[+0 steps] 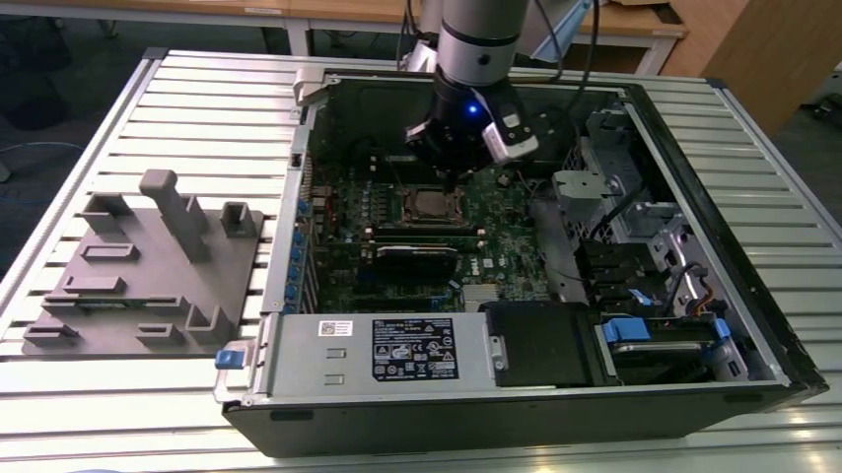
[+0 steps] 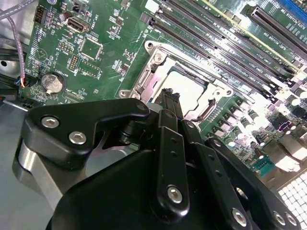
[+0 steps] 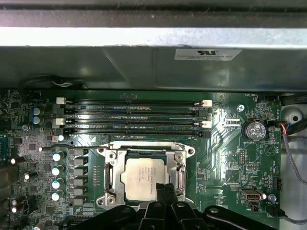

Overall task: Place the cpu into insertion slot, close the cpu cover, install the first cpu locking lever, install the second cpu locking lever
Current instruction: 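Close the cpu cover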

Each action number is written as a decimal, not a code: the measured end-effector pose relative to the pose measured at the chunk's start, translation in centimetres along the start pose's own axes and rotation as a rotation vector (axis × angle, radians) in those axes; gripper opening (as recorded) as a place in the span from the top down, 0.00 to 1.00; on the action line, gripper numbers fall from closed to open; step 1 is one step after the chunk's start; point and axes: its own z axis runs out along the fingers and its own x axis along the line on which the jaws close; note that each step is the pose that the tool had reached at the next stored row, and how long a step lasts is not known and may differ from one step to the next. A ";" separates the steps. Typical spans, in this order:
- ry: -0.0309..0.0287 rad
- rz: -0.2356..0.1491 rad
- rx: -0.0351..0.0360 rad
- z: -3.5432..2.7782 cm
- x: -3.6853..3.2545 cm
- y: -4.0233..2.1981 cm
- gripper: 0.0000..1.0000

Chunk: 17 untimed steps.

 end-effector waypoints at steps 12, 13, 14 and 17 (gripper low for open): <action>-0.0035 0.000 0.0002 0.43 0.84 -0.01 0.89; -0.0035 0.000 0.0002 0.53 0.88 -0.01 0.89; -0.0035 0.000 0.0001 0.63 0.90 -0.01 0.89; -0.0035 0.000 0.0001 0.93 1.01 -0.02 0.89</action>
